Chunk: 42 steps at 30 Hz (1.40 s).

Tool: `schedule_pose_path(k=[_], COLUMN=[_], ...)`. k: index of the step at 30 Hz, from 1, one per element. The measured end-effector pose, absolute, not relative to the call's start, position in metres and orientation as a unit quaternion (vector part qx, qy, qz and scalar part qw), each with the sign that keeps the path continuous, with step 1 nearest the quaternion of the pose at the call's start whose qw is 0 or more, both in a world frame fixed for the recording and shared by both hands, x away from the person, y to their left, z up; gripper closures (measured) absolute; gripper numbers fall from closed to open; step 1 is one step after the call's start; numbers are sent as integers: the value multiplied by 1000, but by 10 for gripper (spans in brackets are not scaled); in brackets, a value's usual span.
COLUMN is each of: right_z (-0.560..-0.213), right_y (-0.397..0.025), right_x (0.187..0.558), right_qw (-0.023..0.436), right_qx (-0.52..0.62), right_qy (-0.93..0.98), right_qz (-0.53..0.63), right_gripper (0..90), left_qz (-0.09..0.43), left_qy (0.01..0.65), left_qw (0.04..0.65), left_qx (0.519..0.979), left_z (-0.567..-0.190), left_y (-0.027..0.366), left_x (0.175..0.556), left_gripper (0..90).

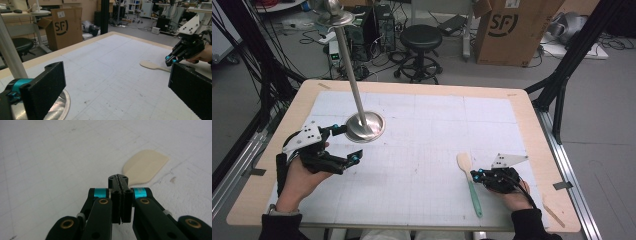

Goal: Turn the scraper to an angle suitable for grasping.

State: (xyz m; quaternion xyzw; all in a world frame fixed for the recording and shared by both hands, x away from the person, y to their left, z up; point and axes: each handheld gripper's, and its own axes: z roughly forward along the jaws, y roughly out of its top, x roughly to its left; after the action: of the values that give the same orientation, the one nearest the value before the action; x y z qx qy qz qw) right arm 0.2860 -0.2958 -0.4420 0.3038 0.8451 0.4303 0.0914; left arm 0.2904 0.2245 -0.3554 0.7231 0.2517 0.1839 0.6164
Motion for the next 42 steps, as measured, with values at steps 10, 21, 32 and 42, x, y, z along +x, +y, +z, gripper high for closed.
schedule_pose_path(k=[10, 21, 32, 42], right_z=[-447, -445, -436, -446], right_y=[-300, -252, -241, -225], right_x=[280, 272, 293, 312], right_qw=[52, 58, 90, 114], right_qx=[304, 265, 285, 291], right_qy=[859, 877, 856, 866], right_qz=[409, 397, 422, 391], right_gripper=[900, 900, 900, 900], left_qz=[181, 178, 175, 184], left_qy=[257, 259, 260, 267], left_qw=[612, 607, 603, 587], left_qx=[726, 730, 734, 742], left_z=[-360, -363, -366, -373], left_y=[223, 220, 219, 223], left_x=[292, 295, 292, 287], left_gripper=[17, 17, 17, 17])
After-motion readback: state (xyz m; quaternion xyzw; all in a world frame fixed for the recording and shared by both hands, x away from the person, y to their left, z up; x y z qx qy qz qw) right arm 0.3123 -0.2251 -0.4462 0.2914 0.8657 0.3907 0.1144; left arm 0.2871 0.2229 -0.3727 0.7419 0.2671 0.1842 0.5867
